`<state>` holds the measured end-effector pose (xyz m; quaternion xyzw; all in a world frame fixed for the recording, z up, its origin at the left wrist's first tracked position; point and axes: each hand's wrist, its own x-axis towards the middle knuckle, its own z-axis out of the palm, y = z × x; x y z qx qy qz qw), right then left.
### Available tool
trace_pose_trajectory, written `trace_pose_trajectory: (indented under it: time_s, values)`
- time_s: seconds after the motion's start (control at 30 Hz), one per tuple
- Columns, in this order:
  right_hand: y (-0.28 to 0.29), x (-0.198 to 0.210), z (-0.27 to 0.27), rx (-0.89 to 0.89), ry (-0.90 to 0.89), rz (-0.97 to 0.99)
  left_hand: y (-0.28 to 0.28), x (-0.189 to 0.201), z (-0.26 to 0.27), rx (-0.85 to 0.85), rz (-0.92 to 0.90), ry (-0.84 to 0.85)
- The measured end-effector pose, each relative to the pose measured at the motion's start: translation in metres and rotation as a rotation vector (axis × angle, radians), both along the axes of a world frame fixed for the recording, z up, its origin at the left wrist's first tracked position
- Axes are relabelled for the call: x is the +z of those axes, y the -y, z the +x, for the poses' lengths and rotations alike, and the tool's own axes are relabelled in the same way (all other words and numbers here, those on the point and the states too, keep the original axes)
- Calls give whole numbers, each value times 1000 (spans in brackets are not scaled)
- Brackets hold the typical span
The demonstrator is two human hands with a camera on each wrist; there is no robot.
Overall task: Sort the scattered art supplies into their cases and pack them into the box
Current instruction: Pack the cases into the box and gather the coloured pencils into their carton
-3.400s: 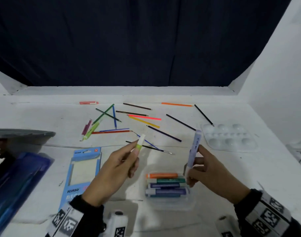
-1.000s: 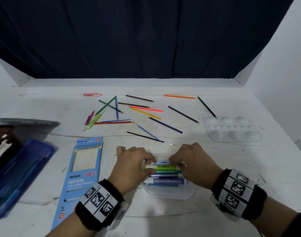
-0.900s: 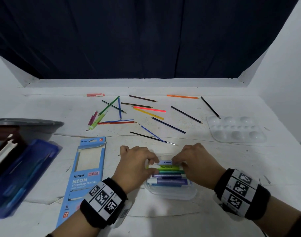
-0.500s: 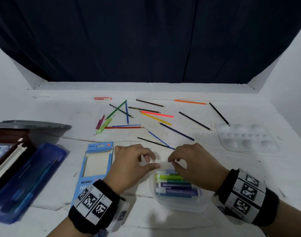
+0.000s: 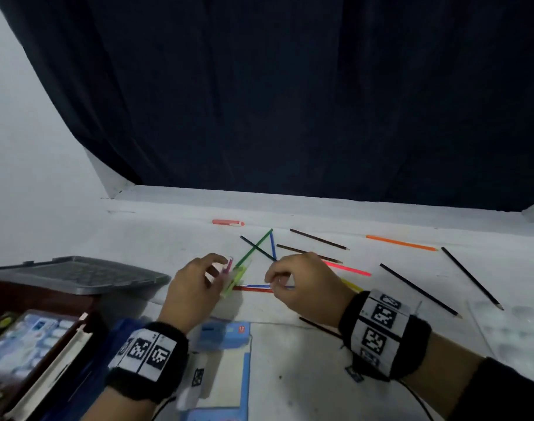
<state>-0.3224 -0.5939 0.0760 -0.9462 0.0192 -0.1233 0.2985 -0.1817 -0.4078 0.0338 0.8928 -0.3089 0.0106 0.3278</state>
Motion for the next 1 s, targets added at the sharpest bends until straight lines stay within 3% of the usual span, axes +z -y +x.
trace_pose_trajectory:
  time_s: [0.13, 0.23, 0.33, 0.57, 0.7, 0.83, 1.0]
  values:
    - [-6, -31, 59, 31, -108, -77, 19, -27, 59, 38, 132, -95]
    - [-5, -54, 94, 61, -244, -157, 31, -39, 86, -4, 176, -179]
    - [-3, -69, 120, 111, -264, -275, 41, -48, 103, -31, 210, -222]
    - [-5, -81, 139, 134, -372, -652, 56, -50, 113, -45, 330, -185]
    - [-4, -78, 136, 131, -367, -742, 56, -49, 109, -20, 328, -174]
    - [11, -60, 121, 97, -306, -686, 50, -30, 104, -20, 195, -138]
    - [34, -13, 77, -44, -162, -345, 46, 32, 74, -39, -67, -58]
